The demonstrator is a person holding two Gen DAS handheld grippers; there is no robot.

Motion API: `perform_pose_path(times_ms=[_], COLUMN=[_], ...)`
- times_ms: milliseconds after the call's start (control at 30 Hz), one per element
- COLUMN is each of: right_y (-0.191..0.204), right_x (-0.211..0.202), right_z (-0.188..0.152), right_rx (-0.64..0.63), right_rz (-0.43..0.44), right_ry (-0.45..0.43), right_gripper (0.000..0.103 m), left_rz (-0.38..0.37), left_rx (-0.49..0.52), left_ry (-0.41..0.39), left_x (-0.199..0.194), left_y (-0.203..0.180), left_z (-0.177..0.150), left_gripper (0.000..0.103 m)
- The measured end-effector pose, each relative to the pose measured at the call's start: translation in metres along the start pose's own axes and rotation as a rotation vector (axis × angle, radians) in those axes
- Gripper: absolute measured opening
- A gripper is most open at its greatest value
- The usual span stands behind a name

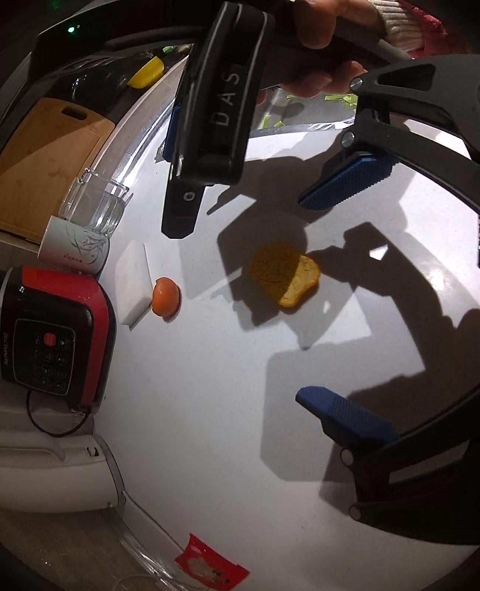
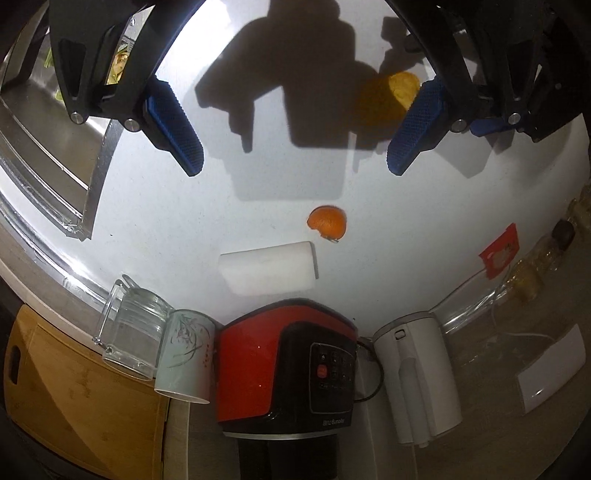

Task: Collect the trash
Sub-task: 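Grasp the orange peel piece with the left tool while the right tool grasps the small orange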

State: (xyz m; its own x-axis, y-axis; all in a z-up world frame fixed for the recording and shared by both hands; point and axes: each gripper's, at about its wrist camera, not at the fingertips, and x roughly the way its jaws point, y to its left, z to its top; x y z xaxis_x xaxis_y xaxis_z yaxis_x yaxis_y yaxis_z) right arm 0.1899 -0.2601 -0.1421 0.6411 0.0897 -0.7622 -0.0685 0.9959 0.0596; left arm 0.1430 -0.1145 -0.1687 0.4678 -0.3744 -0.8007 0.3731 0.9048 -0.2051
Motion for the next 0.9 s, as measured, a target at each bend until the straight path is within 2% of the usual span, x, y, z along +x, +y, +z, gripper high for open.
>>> perform_pose_path(times_ms=[133, 267, 400, 433, 467, 533, 633, 700, 733, 900], right_y=[-0.011, -0.018, -0.02, -0.02, -0.02, -0.019, -0.017, -0.014, -0.012, 0.0], right_x=[0.011, 0.017, 0.02, 0.02, 0.02, 0.02, 0.021, 0.023, 0.025, 0.036], right_z=[0.009, 0.014, 0.015, 0.015, 0.015, 0.015, 0.014, 0.014, 0.014, 0.017], right_rx=[0.014, 0.029, 0.039, 0.041, 0.042, 0.039, 0.032, 0.025, 0.019, -0.028], right_rz=[-0.016, -0.022, -0.022, -0.02, -0.017, -0.015, -0.013, -0.008, -0.003, 0.017], right_ry=[-0.008, -0.007, -0.01, -0.01, -0.01, -0.012, -0.012, -0.005, 0.001, 0.027], right_gripper=[0.099, 0.099, 0.099, 0.099, 0.099, 0.099, 0.099, 0.094, 0.091, 0.079], left_rz=[0.012, 0.03, 0.061, 0.074, 0.085, 0.107, 0.117, 0.116, 0.111, 0.087], left_rx=[0.0, 0.03, 0.073, 0.082, 0.092, 0.101, 0.092, 0.093, 0.099, 0.087], left_ry=[0.025, 0.015, -0.001, -0.007, -0.012, -0.017, -0.029, -0.042, -0.046, -0.049], left_x=[0.021, 0.027, 0.027, 0.027, 0.027, 0.027, 0.024, 0.021, 0.02, 0.017], left_y=[-0.001, -0.008, -0.017, -0.019, -0.022, -0.025, -0.028, -0.031, -0.032, -0.031], left_z=[0.005, 0.007, 0.003, 0.003, 0.002, 0.0, 0.0, 0.001, 0.003, 0.003], left_gripper=[0.082, 0.077, 0.058, 0.049, 0.044, 0.042, 0.034, 0.019, 0.015, 0.008])
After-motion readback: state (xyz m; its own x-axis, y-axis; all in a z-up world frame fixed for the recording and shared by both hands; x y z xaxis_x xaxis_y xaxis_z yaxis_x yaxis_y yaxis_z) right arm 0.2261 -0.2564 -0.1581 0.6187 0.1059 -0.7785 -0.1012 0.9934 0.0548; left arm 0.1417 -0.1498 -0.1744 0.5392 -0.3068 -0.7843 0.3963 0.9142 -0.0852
